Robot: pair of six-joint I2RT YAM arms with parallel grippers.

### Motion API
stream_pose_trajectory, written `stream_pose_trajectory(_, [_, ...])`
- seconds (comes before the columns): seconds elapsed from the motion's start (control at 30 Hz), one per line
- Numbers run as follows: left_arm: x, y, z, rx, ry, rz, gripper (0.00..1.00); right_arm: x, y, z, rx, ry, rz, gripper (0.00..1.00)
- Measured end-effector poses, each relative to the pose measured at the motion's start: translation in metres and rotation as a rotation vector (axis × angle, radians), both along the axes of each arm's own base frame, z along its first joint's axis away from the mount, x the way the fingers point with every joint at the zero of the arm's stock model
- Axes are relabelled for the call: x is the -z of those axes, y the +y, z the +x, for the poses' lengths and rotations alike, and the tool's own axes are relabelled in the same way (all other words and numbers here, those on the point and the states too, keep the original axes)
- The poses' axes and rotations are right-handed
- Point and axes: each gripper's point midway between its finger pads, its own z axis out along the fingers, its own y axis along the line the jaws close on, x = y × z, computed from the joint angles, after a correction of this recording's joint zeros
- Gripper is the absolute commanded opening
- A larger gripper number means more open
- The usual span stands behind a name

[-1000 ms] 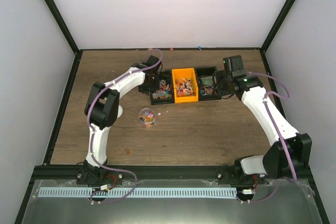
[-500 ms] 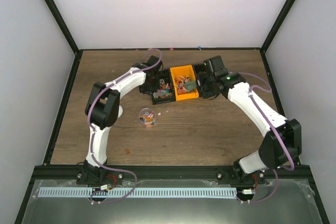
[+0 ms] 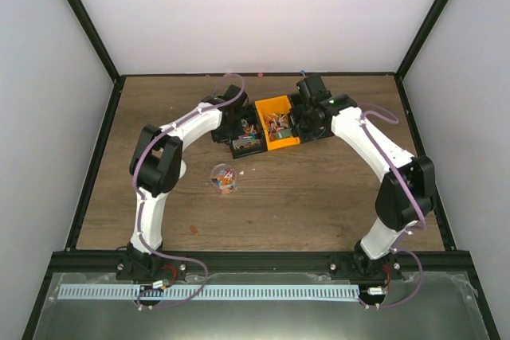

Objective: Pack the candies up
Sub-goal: Scoop the fake candies from the storage box.

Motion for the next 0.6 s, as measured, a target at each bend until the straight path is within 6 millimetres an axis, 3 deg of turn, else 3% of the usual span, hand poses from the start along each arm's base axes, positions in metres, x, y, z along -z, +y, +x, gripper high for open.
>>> stream_pose_trajectory(0.4, [0.0,0.0,0.0,-0.007,0.0,0.001,0.04,0.01,-0.002,-0.01,-0.008,0.066,-0.024,0.01])
stream_pose_trajectory(0.6, [0.0,0.0,0.0,-0.006,0.0,0.001,0.04,0.041,0.014,0.015,-0.027,0.084,-0.011,0.01])
